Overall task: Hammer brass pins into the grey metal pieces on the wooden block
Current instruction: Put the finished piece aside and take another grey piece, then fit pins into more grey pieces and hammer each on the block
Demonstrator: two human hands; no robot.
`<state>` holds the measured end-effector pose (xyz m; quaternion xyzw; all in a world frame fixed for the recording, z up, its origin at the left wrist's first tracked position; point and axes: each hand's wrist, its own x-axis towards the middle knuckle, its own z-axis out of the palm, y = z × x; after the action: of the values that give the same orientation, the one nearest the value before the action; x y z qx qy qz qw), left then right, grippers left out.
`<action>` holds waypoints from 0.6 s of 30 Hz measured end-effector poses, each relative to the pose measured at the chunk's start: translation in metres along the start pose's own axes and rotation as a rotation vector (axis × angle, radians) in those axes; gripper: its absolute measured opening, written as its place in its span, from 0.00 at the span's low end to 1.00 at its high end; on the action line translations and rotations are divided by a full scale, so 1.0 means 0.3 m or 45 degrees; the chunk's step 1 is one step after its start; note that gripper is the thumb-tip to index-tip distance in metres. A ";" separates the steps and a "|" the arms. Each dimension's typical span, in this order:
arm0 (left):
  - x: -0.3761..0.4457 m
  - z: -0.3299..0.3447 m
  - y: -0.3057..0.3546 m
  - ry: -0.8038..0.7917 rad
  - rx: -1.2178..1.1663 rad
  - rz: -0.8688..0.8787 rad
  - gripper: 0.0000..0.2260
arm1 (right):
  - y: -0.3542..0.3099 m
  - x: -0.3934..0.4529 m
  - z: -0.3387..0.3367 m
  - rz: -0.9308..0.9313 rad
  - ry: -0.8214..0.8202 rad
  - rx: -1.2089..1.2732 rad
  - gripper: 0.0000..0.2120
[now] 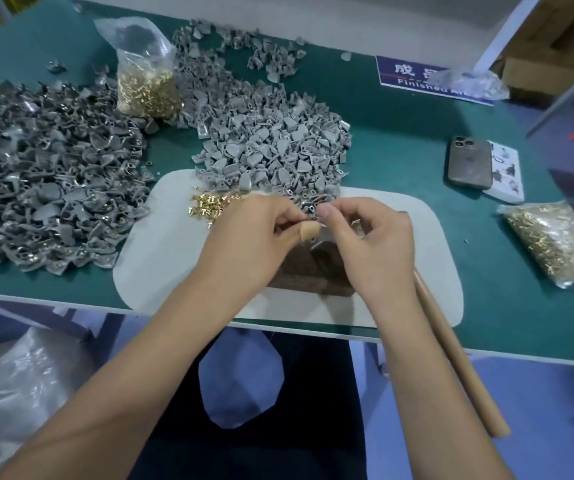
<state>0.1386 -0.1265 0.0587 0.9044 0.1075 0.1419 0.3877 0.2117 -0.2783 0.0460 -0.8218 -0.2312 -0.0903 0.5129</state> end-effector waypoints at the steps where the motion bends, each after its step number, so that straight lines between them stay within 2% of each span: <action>1: -0.011 0.014 -0.007 0.001 0.087 -0.016 0.10 | 0.006 -0.018 -0.010 -0.039 -0.019 -0.041 0.05; 3: -0.030 0.032 -0.022 0.034 0.175 -0.012 0.11 | 0.016 -0.047 -0.025 -0.069 -0.023 -0.071 0.04; 5: -0.046 0.033 -0.037 0.060 0.115 0.040 0.11 | 0.022 -0.066 -0.039 -0.057 -0.011 -0.068 0.04; 9: -0.068 0.013 -0.049 -0.024 -0.002 0.115 0.05 | 0.030 -0.080 -0.049 -0.072 -0.035 -0.102 0.04; 13: -0.080 0.003 -0.055 -0.098 0.064 0.131 0.09 | 0.022 -0.089 -0.025 -0.070 -0.123 -0.140 0.04; 18: -0.068 -0.003 -0.043 -0.080 0.079 0.117 0.06 | 0.002 -0.102 -0.015 -0.109 -0.168 -0.204 0.04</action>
<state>0.1179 -0.1233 0.0462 0.9239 0.0579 0.1278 0.3559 0.1855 -0.2913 0.0355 -0.8537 -0.2914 -0.0761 0.4249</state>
